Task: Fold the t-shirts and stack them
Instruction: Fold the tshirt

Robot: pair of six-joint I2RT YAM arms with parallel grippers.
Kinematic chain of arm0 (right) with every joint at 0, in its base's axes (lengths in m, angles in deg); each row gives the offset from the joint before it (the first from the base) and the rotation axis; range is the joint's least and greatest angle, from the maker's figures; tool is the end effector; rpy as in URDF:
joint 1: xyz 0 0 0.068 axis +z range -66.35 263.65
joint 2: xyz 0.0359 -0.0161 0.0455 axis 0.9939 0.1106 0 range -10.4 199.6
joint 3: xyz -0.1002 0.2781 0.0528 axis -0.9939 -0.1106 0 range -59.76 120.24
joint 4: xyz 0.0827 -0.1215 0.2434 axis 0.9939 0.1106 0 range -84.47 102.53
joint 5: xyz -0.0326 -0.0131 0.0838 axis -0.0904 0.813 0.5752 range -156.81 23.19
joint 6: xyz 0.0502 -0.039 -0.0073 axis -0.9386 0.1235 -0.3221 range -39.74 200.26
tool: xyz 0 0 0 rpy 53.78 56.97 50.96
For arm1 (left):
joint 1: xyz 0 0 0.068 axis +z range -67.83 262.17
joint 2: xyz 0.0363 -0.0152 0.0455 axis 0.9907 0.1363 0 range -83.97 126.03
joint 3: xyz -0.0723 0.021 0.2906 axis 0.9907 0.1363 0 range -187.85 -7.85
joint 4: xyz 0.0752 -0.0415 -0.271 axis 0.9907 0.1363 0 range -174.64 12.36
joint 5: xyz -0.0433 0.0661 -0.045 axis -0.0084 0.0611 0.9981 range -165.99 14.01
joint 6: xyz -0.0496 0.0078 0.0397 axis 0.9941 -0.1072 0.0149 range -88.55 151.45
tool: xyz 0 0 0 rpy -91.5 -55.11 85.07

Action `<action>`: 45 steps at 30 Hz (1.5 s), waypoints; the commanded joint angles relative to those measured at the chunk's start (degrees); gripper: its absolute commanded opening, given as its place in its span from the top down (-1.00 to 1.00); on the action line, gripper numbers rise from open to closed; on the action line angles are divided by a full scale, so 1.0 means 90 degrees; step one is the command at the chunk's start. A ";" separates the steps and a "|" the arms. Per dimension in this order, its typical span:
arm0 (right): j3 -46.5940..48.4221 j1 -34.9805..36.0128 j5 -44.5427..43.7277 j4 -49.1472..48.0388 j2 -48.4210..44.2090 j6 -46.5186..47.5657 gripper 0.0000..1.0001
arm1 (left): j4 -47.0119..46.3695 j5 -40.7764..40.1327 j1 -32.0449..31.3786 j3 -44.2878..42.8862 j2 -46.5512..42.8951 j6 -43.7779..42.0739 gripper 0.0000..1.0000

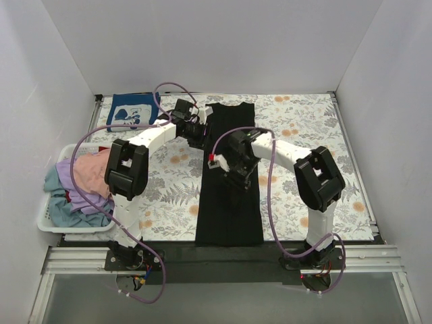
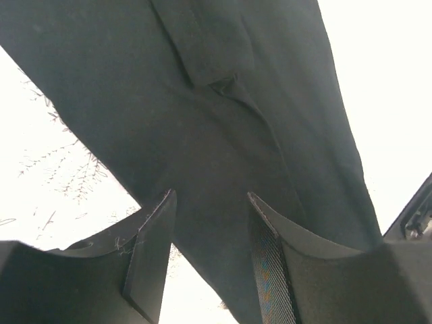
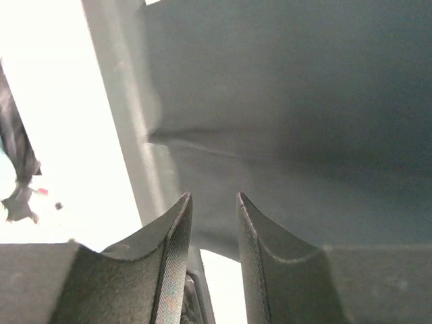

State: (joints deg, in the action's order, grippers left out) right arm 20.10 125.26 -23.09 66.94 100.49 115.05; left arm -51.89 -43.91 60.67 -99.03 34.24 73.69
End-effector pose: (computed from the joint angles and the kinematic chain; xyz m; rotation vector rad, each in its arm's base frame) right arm 0.2623 0.2788 0.1894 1.7369 -2.2465 -1.1336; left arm 0.4404 -0.2016 0.2018 -0.2892 2.7821 -1.0781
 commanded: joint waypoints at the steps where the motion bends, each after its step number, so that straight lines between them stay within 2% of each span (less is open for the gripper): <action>1: 0.1173 -0.1651 -0.0685 -0.0180 0.0009 -0.0405 0.27 | -0.0445 0.0215 -0.0004 0.0432 -0.0293 0.0306 0.14; 5: 0.1634 -0.2200 -0.1799 -0.1352 0.0587 -0.1042 0.30 | -0.0651 0.0109 -0.0033 0.0697 -0.0147 0.0512 0.17; 11: 0.2279 -0.2405 -0.2533 -0.1988 0.1612 -0.1286 0.31 | -0.0807 -0.0301 -0.0024 0.0591 0.0340 0.0522 0.21; 18: 0.2990 -0.2611 -0.2846 -0.2369 0.2395 -0.1560 0.32 | -0.0866 -0.0458 0.0113 -0.0005 0.1131 0.0473 0.30; 25: 0.3968 -0.2758 -0.2769 -0.2516 0.3088 -0.1736 0.31 | -0.0573 -0.0644 0.0347 -0.1537 0.2040 0.0356 0.33; 27: 0.4105 -0.2758 -0.2613 -0.2516 0.3225 -0.1785 0.31 | -0.0505 -0.0654 0.0416 -0.1714 0.2119 0.0346 0.33; 29: 0.4271 -0.2748 -0.2525 -0.2507 0.3226 -0.1814 0.25 | -0.0475 -0.0567 0.0445 -0.1870 0.2139 0.0297 0.30; 31: 0.4379 -0.2767 -0.2378 -0.2497 0.3108 -0.1795 0.18 | -0.0456 -0.0372 0.0435 -0.1930 0.2021 0.0219 0.19; 35: 0.4419 -0.2806 -0.2037 -0.2477 0.2076 -0.1590 -0.17 | -0.0465 0.0312 0.0445 -0.1891 0.1282 -0.0102 -0.01; 36: 0.4380 -0.2816 -0.1910 -0.2477 0.1803 -0.1425 -0.20 | -0.0465 0.0603 0.0435 -0.1794 0.0815 -0.0239 -0.21; 37: 0.4321 -0.2816 -0.1851 -0.2497 0.1529 -0.1346 -0.28 | -0.0504 0.0732 0.0445 -0.1667 0.0492 -0.0375 -0.29; 38: 0.4185 -0.2816 -0.1773 -0.2497 0.0937 -0.1249 -0.32 | -0.0591 0.0839 0.0435 -0.1492 0.0160 -0.0638 -0.64; 39: 0.4087 -0.2806 -0.1647 -0.2507 0.0631 -0.1054 -0.41 | -0.0805 0.0918 0.0435 -0.1055 -0.0559 -0.0737 -0.65; 40: 0.3990 -0.2816 -0.1578 -0.2507 0.0058 -0.0937 -0.67 | -0.0913 0.0938 0.0435 -0.0829 -0.0905 -0.0835 -0.66; 42: 0.3648 -0.2816 -0.1364 -0.2536 -0.0492 -0.0673 -0.90 | -0.1157 0.1083 0.0435 -0.0157 -0.1888 -0.1128 -0.67; 45: 0.2965 -0.2816 -0.0963 -0.2604 -0.1479 -0.0351 -0.97 | -0.1558 0.1445 0.0426 0.0723 -0.3148 -0.1811 -0.69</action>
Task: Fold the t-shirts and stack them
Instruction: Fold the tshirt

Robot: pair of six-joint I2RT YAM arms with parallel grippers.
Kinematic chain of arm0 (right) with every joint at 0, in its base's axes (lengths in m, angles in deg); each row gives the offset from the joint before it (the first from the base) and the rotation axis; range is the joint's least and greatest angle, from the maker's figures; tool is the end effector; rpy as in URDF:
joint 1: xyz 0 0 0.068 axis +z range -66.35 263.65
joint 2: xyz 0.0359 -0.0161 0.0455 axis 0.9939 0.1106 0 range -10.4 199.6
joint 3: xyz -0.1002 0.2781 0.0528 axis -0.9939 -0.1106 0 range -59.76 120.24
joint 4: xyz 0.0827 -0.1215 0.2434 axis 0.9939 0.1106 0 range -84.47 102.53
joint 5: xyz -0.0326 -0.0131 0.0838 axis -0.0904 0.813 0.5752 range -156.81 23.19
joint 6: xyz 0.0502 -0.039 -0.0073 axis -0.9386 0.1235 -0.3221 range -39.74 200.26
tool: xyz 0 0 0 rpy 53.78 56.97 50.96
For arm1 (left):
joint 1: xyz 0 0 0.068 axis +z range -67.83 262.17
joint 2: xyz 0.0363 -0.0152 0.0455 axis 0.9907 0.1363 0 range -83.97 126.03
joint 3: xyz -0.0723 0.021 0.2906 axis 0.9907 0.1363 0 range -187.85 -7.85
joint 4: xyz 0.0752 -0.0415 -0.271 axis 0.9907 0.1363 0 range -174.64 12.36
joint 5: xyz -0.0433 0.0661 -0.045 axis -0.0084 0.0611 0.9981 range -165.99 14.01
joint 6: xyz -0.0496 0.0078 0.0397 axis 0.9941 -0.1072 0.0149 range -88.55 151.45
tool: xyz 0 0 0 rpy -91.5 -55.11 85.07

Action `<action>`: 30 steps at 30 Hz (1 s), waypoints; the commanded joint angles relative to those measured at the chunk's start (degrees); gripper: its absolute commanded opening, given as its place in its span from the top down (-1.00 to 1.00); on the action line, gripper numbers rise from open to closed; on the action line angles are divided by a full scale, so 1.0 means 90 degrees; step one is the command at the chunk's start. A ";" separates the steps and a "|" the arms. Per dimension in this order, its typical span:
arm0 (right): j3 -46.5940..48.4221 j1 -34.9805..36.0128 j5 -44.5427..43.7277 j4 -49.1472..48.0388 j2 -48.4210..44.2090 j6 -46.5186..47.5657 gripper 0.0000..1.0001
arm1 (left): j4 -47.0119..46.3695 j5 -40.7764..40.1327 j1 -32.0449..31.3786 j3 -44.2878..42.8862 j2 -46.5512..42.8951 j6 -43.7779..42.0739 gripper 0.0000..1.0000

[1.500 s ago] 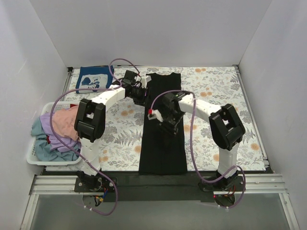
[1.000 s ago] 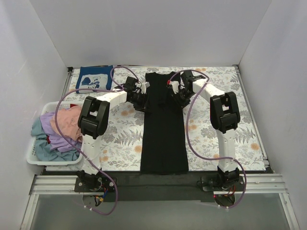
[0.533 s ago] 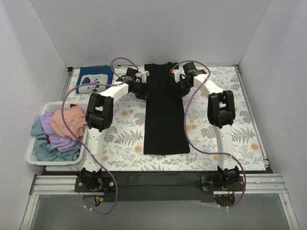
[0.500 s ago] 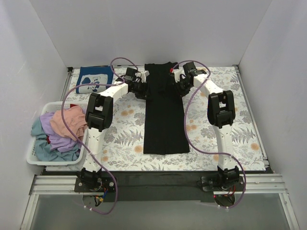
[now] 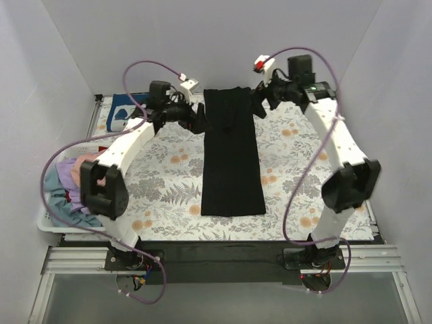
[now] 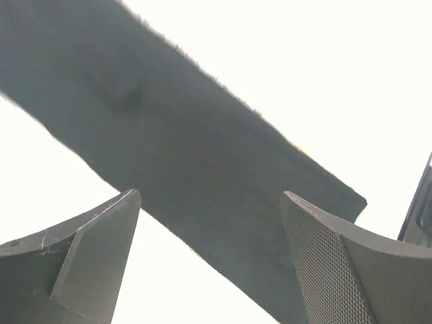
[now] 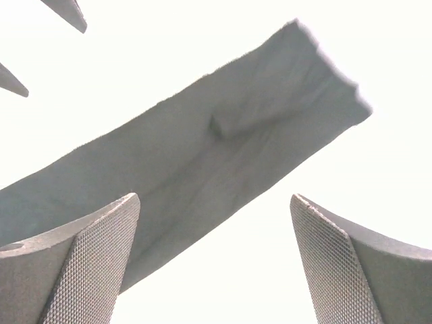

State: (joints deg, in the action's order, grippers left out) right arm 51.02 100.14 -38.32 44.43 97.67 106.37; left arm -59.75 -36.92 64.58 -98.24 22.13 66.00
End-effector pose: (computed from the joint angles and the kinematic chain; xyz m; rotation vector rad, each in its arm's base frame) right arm 0.4456 0.1566 0.3946 -1.0304 1.8867 0.4487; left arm 0.4309 -0.1692 0.3058 0.0328 2.3990 -1.2329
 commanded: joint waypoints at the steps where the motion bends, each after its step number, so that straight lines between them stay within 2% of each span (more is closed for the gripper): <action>1: -0.0725 -0.0016 0.0741 -0.0180 -0.1613 0.0682 -0.97 | -0.0849 0.0678 -0.0009 0.1316 -0.2157 -0.0967 -0.69; 3: -0.1387 -0.0016 0.0741 -0.0074 -0.2045 0.0925 -0.97 | -0.1075 0.0591 -0.0029 0.1896 -0.2714 -0.0948 -0.71; 5: -0.1984 -0.0016 0.0896 0.0179 -0.2767 0.1705 -0.97 | -0.0620 0.1116 -0.0058 0.2551 -0.3428 -0.2153 -0.71; 6: -0.2393 0.0023 0.1003 0.0238 -0.3040 0.1969 -0.96 | 0.0031 0.1215 -0.0077 0.2785 -0.3672 -0.2632 -0.71; 7: -0.3219 0.0052 0.0995 0.0287 -0.3623 0.2281 -0.97 | 0.0299 0.1216 -0.0223 0.2990 -0.3858 -0.3440 -0.72; 9: -0.4219 0.0305 0.0704 0.0268 -0.4202 0.3015 -0.95 | 0.0564 0.0807 -0.0418 0.3859 -0.4453 -0.3817 -0.72; 10: -0.5074 0.0422 0.0576 0.0278 -0.4650 0.3143 -0.90 | 0.0565 0.0689 -0.0593 0.4161 -0.4629 -0.4138 -0.68; 12: -0.5802 0.0831 0.0254 0.0288 -0.5024 0.3396 -0.82 | 0.0556 0.0349 -0.0848 0.5077 -0.5126 -0.4735 -0.65; 15: -0.7111 0.1447 -0.0098 0.0230 -0.5581 0.3903 -0.68 | 0.0468 0.0065 -0.1346 0.5959 -0.5471 -0.5273 -0.58; 19: -0.8099 0.2122 -0.0567 -0.0229 -0.5865 0.4130 -0.40 | -0.0156 -0.0346 -0.1970 0.6469 -0.5257 -0.5080 -0.45; 22: -0.8539 0.2483 -0.0695 -0.0609 -0.5807 0.4043 -0.29 | -0.0606 -0.0570 -0.2370 0.6498 -0.4625 -0.4640 -0.29; 24: -0.8763 0.2669 -0.0792 -0.0756 -0.5729 0.4033 -0.26 | -0.0898 -0.0766 -0.2596 0.6489 -0.4340 -0.4387 -0.17; 30: -0.9222 0.2797 -0.1026 -0.1586 -0.5339 0.4003 -0.19 | -0.1651 -0.1215 -0.2968 0.6654 -0.3850 -0.4297 -0.10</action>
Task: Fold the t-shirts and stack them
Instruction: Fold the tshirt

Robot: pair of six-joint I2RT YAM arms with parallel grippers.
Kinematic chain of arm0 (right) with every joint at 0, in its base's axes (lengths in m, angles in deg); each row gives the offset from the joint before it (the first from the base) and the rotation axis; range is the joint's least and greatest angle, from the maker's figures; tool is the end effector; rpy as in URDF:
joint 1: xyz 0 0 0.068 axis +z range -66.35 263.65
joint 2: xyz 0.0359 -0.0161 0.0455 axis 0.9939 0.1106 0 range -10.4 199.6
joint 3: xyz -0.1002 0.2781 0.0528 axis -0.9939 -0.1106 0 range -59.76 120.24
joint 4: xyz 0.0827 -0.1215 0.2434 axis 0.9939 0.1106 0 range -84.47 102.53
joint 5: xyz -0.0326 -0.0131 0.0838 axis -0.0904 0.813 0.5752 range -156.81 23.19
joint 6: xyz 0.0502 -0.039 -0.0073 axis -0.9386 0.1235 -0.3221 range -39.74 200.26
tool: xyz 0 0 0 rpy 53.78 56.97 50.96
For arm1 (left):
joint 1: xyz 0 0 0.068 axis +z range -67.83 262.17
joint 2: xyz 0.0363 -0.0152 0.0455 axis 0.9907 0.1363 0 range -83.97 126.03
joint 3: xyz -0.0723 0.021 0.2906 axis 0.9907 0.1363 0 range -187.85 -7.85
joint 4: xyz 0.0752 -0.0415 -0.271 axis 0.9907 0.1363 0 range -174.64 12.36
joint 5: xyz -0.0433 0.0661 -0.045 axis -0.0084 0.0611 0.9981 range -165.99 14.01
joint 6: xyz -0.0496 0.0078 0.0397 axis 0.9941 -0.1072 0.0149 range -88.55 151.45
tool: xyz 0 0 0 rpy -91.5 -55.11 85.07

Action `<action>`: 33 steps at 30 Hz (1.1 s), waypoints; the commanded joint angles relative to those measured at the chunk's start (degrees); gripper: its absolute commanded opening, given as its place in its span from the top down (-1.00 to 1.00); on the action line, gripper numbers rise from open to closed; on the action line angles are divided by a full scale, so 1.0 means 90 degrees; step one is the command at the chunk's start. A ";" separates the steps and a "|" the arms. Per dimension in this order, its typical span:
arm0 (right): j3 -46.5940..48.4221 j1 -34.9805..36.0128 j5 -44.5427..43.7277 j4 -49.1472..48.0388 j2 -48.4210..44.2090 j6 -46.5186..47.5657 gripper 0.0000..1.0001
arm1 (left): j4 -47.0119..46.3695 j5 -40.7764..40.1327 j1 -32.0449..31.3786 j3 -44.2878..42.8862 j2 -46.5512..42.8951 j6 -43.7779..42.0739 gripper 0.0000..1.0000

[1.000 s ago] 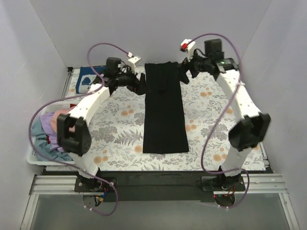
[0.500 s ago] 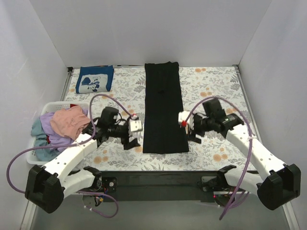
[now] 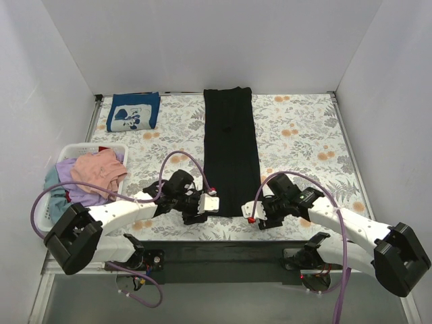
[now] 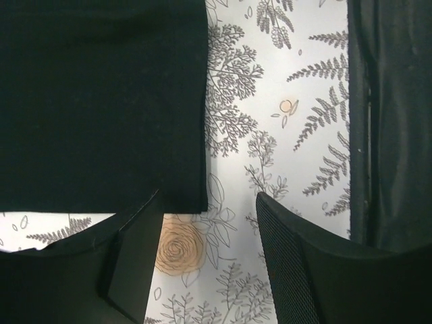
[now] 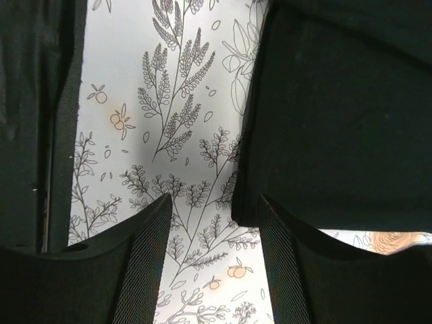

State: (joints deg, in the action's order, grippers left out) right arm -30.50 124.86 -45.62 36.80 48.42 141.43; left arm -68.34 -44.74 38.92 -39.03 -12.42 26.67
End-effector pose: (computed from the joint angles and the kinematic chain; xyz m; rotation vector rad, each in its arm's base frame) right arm 0.1320 0.1394 0.1780 -2.0711 1.5061 0.3559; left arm 0.1540 -0.1800 0.1647 1.2632 2.2980 -0.9474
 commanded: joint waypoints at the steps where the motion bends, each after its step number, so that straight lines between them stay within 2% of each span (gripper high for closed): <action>1: -0.0252 0.0060 -0.0254 -0.0807 0.0240 0.0118 -0.17 | -0.0726 -0.0366 -0.0156 0.0076 0.0077 0.0033 -0.10; 14: -0.0379 0.0060 -0.0372 -0.1081 0.0348 -0.0088 -0.11 | -0.1049 -0.0454 -0.0166 0.0271 0.0556 -0.0309 -0.01; 22: -0.0419 0.0060 -0.0294 -0.1013 0.1090 -0.0009 0.14 | -0.0795 -0.0483 -0.0156 0.0154 0.1150 -0.0504 0.23; 24: -0.0293 0.0050 -0.0265 -0.1013 0.1391 -0.0107 0.29 | -0.0766 -0.0445 -0.0156 0.0086 0.1307 -0.0504 0.29; 26: -0.0185 0.0060 -0.0313 -0.1023 0.1607 -0.0136 0.43 | -0.0765 -0.0376 -0.0156 -0.0050 0.1463 -0.0407 0.45; 27: -0.0136 0.0060 -0.0323 -0.1023 0.1792 -0.0175 0.62 | -0.0756 -0.0337 -0.0166 -0.0100 0.1513 -0.0368 0.52; 28: -0.0039 0.0060 -0.0314 -0.1023 0.1881 -0.0224 0.71 | -0.0756 -0.0318 -0.0166 -0.0148 0.1542 -0.0339 0.68; 30: 0.0089 0.0128 -0.0372 -0.1052 0.1979 -0.0437 0.97 | -0.0795 -0.0288 -0.0175 -0.0217 0.1543 -0.0290 0.83; 31: 0.0167 0.0244 -0.0382 -0.1052 0.1950 -0.0507 0.97 | -0.0795 -0.0269 -0.0195 -0.0208 0.1513 -0.0270 0.92; 33: 0.0197 0.0410 -0.0401 -0.1033 0.1669 -0.0721 0.97 | -0.0775 -0.0220 -0.0263 -0.0169 0.1250 -0.0212 0.98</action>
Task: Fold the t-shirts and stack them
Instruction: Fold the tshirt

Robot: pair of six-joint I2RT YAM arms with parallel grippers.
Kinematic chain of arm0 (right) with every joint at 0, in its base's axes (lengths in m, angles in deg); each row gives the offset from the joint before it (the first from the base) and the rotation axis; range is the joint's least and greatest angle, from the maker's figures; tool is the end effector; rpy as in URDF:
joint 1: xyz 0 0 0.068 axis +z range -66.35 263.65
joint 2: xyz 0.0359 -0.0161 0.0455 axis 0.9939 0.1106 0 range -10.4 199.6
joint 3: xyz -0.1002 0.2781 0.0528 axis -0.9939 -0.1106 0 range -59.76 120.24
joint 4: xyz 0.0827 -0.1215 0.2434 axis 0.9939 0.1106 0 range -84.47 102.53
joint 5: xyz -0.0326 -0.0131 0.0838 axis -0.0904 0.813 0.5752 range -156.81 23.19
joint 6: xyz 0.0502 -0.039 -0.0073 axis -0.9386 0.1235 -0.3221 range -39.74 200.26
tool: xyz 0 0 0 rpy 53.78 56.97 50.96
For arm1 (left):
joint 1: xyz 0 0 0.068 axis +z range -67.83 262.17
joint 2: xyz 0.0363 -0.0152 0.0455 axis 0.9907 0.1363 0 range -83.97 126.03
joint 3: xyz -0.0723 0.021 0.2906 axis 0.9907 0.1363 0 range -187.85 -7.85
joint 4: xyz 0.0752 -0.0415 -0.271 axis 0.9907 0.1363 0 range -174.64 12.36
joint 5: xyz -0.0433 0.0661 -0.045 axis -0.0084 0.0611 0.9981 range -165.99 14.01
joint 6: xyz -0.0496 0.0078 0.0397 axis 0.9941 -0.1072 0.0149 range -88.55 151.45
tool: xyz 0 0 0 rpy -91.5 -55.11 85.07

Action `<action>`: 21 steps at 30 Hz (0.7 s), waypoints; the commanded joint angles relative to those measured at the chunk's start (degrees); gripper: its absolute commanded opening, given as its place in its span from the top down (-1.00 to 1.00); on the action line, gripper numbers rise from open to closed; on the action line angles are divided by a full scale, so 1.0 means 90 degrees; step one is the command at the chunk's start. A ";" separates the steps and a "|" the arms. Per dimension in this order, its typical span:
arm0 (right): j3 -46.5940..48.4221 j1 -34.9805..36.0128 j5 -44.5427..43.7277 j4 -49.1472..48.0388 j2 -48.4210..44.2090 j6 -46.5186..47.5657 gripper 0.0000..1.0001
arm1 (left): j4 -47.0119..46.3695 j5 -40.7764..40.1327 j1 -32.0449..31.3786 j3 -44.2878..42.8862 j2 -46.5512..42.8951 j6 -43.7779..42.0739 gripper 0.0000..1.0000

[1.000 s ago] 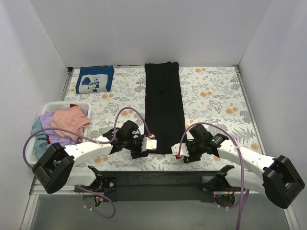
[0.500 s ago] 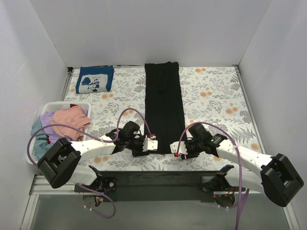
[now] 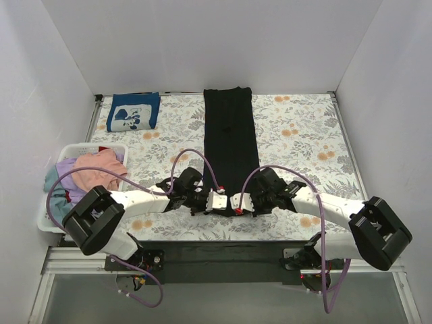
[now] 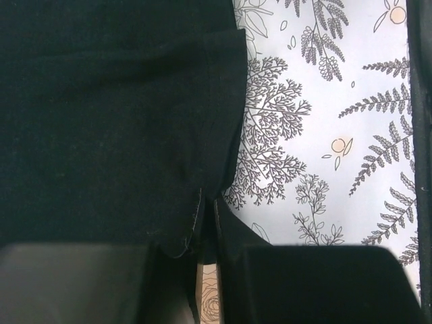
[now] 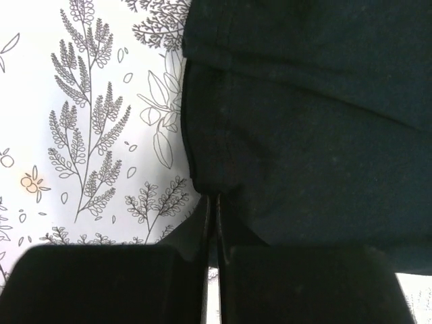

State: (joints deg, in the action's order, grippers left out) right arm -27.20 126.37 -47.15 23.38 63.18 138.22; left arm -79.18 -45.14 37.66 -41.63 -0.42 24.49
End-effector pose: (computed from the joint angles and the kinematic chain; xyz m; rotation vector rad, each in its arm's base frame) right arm 0.1667 0.1766 0.1591 -2.0338 1.5269 0.3424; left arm 0.1772 -0.2097 0.1413 1.3230 2.2310 -0.9352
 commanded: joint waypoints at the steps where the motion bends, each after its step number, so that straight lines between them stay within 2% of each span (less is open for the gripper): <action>1: -0.0160 0.0427 -0.0231 0.0497 -0.0108 -0.0442 0.97 | 0.0478 -0.0166 -0.0239 0.0150 -0.0258 0.0070 1.00; 5: 0.0005 0.0867 -0.0037 0.0994 -0.0938 -0.0960 0.97 | 0.0944 0.0019 -0.0571 0.0199 -0.1186 0.0363 1.00; 8: 0.0220 0.0888 0.0023 0.1259 -0.1495 -0.1175 0.97 | 0.1200 0.0176 -0.0689 0.0111 -0.1889 0.0588 1.00; 11: 0.0503 0.0888 -0.0240 0.1230 -0.1847 -0.1098 0.97 | 0.1250 -0.0193 -0.0679 -0.0133 -0.2124 0.0725 1.00; 17: 0.1216 0.0489 -0.0242 0.1113 -0.1467 -0.0893 0.97 | 0.1065 -0.0001 0.0033 -0.0922 -0.1561 0.0217 1.00; 21: 0.1441 0.0059 -0.0105 0.0607 -0.1000 -0.0445 0.97 | 0.0635 0.0165 0.0598 -0.1402 -0.1043 -0.0007 1.00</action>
State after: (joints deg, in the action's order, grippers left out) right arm -17.10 129.28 -49.54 32.73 51.83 131.11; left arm -70.18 -45.47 40.08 -50.27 -12.05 27.16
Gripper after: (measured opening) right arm 0.031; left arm 0.043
